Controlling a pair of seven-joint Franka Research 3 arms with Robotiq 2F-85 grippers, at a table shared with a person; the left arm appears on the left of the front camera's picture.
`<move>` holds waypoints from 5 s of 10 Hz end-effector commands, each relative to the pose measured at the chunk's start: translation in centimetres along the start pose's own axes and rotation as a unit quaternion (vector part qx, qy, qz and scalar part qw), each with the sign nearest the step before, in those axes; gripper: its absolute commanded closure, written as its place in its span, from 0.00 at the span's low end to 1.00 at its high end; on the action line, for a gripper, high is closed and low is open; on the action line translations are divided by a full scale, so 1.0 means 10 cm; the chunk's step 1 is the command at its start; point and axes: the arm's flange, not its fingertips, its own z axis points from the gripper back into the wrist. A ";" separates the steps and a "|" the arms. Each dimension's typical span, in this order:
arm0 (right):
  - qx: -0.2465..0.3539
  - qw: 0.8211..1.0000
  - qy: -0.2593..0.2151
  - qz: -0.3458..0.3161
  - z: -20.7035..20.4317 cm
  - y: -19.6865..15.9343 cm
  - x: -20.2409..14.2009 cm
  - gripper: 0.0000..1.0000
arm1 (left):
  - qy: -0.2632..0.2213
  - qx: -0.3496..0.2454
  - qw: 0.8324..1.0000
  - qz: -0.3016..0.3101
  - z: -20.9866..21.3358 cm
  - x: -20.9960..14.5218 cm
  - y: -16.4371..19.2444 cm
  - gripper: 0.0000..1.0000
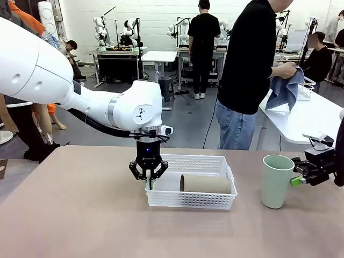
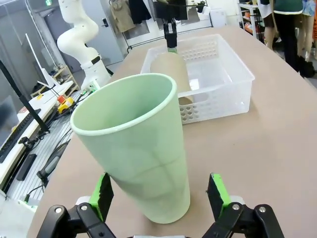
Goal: Clean and organize the cups into the basket.
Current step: Pick up the Reusable plastic cup from the right side of the table and stack it inside the Organizing basket in the center of the table.
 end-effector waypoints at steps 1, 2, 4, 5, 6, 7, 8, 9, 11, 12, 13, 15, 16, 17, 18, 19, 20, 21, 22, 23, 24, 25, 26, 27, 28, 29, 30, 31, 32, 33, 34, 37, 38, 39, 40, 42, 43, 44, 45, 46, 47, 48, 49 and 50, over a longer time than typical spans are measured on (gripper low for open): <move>0.032 0.999 0.017 -0.006 0.01 -0.10 0.00 0.00 | 0.003 0.002 1.000 -0.007 0.00 0.00 0.03 1.00; 0.038 0.999 0.019 -0.004 0.00 -0.12 -0.01 0.00 | 0.003 0.002 1.000 -0.007 0.00 0.00 0.03 1.00; 0.038 0.999 0.022 0.000 0.05 -0.12 0.00 0.00 | 0.003 0.002 1.000 -0.007 0.00 0.00 0.03 1.00; 0.038 0.999 0.019 0.003 0.07 -0.12 0.01 0.00 | 0.003 0.002 1.000 -0.007 0.00 0.00 0.03 1.00; 0.043 0.999 0.019 0.008 0.06 -0.15 -0.01 0.00 | 0.003 0.002 1.000 -0.007 0.00 0.00 0.03 1.00; 0.047 0.999 0.021 0.007 0.03 -0.20 -0.03 0.00 | 0.003 0.002 1.000 -0.007 0.00 0.00 0.03 1.00; 0.054 0.998 0.018 0.014 0.00 -0.24 -0.04 0.00 | 0.003 0.002 1.000 -0.007 0.00 0.00 0.03 1.00; 0.061 0.998 0.020 0.026 -0.03 -0.27 -0.04 0.00 | 0.003 0.002 1.000 -0.007 0.00 0.00 0.03 1.00; 0.084 0.995 0.033 0.053 -0.09 -0.33 -0.07 0.00 | 0.003 0.002 1.000 -0.007 0.00 0.00 0.03 1.00; 0.093 0.993 0.040 0.064 -0.11 -0.34 -0.09 0.00 | 0.003 0.002 1.000 -0.007 0.00 0.00 0.03 1.00; 0.098 0.992 0.041 0.064 -0.11 -0.34 -0.09 0.00 | 0.003 0.002 1.000 -0.007 0.00 0.00 0.03 1.00; 0.102 0.992 0.041 0.069 -0.12 -0.34 -0.10 0.00 | 0.003 0.002 1.000 -0.007 0.00 0.00 0.03 1.00; 0.109 0.991 0.040 0.073 -0.15 -0.35 -0.11 0.00 | 0.003 0.002 1.000 -0.007 0.00 0.00 0.03 1.00; 0.120 0.989 0.040 0.078 -0.20 -0.35 -0.11 0.00 | 0.003 0.002 1.000 -0.007 0.00 0.00 0.03 1.00; 0.132 0.987 0.045 0.084 -0.25 -0.34 -0.11 0.00 | 0.003 0.002 1.000 -0.007 0.00 0.00 0.03 1.00; 0.143 0.984 0.051 0.092 -0.31 -0.32 -0.11 0.00 | 0.003 0.002 1.000 -0.007 0.00 0.00 0.03 1.00; 0.156 0.981 0.054 0.100 -0.36 -0.30 -0.11 0.00 | 0.003 0.002 1.000 -0.007 0.00 0.00 0.03 1.00; 0.161 0.980 0.057 0.103 -0.40 -0.29 -0.11 0.00 | 0.003 0.002 1.000 -0.007 0.00 0.00 0.03 1.00; 0.168 0.978 0.059 0.107 -0.42 -0.30 -0.11 0.00 | 0.003 0.002 1.000 -0.007 0.00 0.00 0.03 1.00; 0.172 0.977 0.056 0.114 -0.45 -0.32 -0.11 0.00 | 0.003 0.002 1.000 -0.007 0.00 0.00 0.03 1.00; 0.172 0.976 0.050 0.126 -0.48 -0.37 -0.10 0.00 | 0.003 0.002 1.000 -0.007 0.00 0.00 0.03 1.00; 0.174 0.974 0.044 0.134 -0.52 -0.41 -0.09 0.00 | 0.003 0.002 1.000 -0.007 0.00 0.00 0.03 1.00; 0.181 0.973 0.041 0.138 -0.55 -0.44 -0.08 0.00 | 0.003 0.002 1.000 -0.007 0.00 0.00 0.03 1.00; 0.192 0.970 0.043 0.145 -0.58 -0.45 -0.07 0.00 | 0.003 0.002 1.000 -0.007 0.00 0.00 0.03 1.00; 0.198 0.968 0.047 0.145 -0.59 -0.45 -0.06 0.58 | 0.003 0.002 1.000 -0.007 0.00 0.00 0.03 1.00; 0.197 0.969 0.044 0.145 -0.58 -0.45 -0.07 0.58 | 0.003 0.002 1.000 -0.007 0.00 0.00 0.03 1.00; 0.195 0.969 0.043 0.145 -0.56 -0.45 -0.08 1.00 | 0.003 0.002 1.000 -0.007 0.00 0.00 0.03 1.00; 0.194 0.969 0.041 0.145 -0.54 -0.43 -0.08 0.63 | 0.003 0.002 1.000 -0.007 0.00 0.00 0.03 1.00; 0.182 0.974 0.041 0.130 -0.52 -0.40 -0.04 1.00 | 0.003 0.002 1.000 -0.007 0.00 0.00 0.03 1.00; 0.151 0.981 0.034 0.116 -0.50 -0.35 0.03 1.00 | 0.003 0.002 1.000 -0.007 0.00 0.00 0.03 1.00; 0.053 0.997 0.007 0.062 -0.44 -0.20 0.32 1.00 | 0.003 0.002 1.000 -0.007 0.00 0.00 0.03 1.00; -0.079 0.997 -0.008 0.004 -0.53 0.45 1.48 1.00 | 0.003 0.002 1.000 -0.007 0.00 0.00 0.03 1.00; -0.099 0.995 -0.009 -0.007 -0.55 0.61 1.89 1.00 | 0.003 0.002 1.000 -0.007 0.00 0.00 0.03 1.00; -0.105 0.994 0.000 -0.029 -0.61 0.70 2.14 1.00 | 0.003 0.002 1.000 -0.007 0.00 0.00 0.03 1.00; -0.114 0.992 0.020 -0.041 -0.69 0.76 2.32 1.00 | 0.003 0.002 1.000 -0.007 0.00 0.00 0.03 1.00; -0.119 0.984 0.108 -0.077 -0.93 0.83 2.60 1.00 | 0.003 0.002 1.000 -0.007 0.00 0.00 0.03 1.00; -0.136 0.972 0.164 -0.101 -1.05 0.76 2.70 1.00 | 0.003 0.002 1.000 -0.007 0.00 0.00 0.03 1.00; -0.145 0.956 0.219 -0.132 -1.18 0.67 2.79 1.00 | 0.003 0.002 1.000 -0.007 0.00 0.00 0.03 1.00; -0.154 0.935 0.279 -0.157 -1.36 0.57 2.87 1.00 | 0.003 0.002 1.000 -0.007 0.00 0.00 0.03 1.00; -0.172 0.915 0.329 -0.158 -1.52 0.46 2.98 1.00 | 0.003 0.002 1.000 -0.007 0.00 0.00 0.03 1.00; -0.173 0.902 0.371 -0.136 -1.66 0.30 3.08 1.00 | 0.003 0.002 1.000 -0.007 0.00 0.00 0.03 1.00; -0.154 0.896 0.397 -0.126 -1.78 0.13 3.06 1.00 | 0.003 0.002 1.000 -0.007 0.00 0.00 0.03 1.00; -0.131 0.887 0.429 -0.113 -1.91 -0.04 2.96 1.00 | 0.003 0.002 1.000 -0.007 0.00 0.00 0.03 1.00; -0.115 0.876 0.459 -0.092 -1.99 -0.19 2.87 1.00 | 0.003 0.002 1.000 -0.007 0.00 0.00 0.03 1.00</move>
